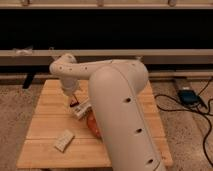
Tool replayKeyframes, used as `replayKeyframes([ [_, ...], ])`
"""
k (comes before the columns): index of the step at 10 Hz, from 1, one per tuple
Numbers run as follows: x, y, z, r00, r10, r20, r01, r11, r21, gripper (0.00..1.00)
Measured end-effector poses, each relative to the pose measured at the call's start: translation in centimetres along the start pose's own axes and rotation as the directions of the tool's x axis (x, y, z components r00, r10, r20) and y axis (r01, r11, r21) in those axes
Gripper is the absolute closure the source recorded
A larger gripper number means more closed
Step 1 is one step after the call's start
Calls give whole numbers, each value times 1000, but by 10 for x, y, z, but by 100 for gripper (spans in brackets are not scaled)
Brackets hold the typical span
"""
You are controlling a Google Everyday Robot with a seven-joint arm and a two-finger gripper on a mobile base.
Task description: Place the eraser on the white sponge
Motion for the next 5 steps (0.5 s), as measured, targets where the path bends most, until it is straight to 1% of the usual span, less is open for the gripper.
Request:
replayKeyframes([
  [5,-18,5,27,999,-23,-23,23,999,-31,20],
])
